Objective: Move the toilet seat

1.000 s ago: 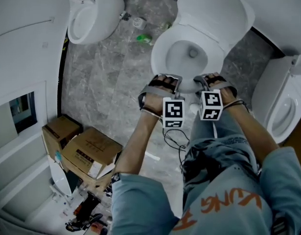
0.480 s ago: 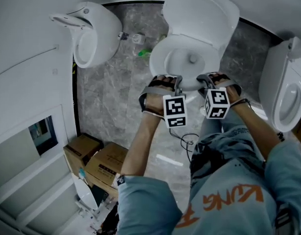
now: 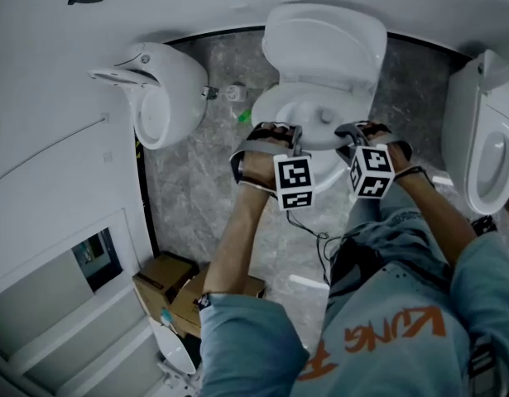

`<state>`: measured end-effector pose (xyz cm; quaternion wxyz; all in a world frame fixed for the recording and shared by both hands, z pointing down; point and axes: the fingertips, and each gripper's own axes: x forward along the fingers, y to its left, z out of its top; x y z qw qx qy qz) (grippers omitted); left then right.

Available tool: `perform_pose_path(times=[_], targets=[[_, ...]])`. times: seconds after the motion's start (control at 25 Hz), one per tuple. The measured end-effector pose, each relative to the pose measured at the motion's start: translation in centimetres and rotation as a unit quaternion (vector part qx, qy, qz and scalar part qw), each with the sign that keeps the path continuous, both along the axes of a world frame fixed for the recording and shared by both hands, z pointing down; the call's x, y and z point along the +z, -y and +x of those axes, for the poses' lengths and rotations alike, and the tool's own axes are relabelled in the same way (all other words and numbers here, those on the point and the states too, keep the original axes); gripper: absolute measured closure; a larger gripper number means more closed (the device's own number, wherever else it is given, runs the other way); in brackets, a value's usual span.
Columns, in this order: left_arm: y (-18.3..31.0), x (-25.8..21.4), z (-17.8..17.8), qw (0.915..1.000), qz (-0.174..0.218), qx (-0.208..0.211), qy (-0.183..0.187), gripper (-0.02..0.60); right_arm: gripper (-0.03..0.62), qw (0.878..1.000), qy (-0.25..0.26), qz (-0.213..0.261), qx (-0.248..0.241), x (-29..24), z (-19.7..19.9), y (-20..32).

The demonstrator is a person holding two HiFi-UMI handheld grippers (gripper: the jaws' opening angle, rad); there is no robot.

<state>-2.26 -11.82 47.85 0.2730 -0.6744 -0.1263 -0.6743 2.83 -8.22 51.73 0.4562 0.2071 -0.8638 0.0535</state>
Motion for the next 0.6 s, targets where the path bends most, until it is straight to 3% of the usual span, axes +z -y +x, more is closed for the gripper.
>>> perform_pose_path(times=[0.36,0.6], targets=[[5.7,-1.6,4.3,0.9997,0.001,0.024,0.008,0.486,0.470,0.996,0.037,-0.005,0.081,-2.0,4.1,5.2],[9.2,-1.9,7.2,0.9995,-0.005,0.019,0.024,0.468,0.477,0.989,0.069,-0.008,0.130,-2.7,6.9,8.5]])
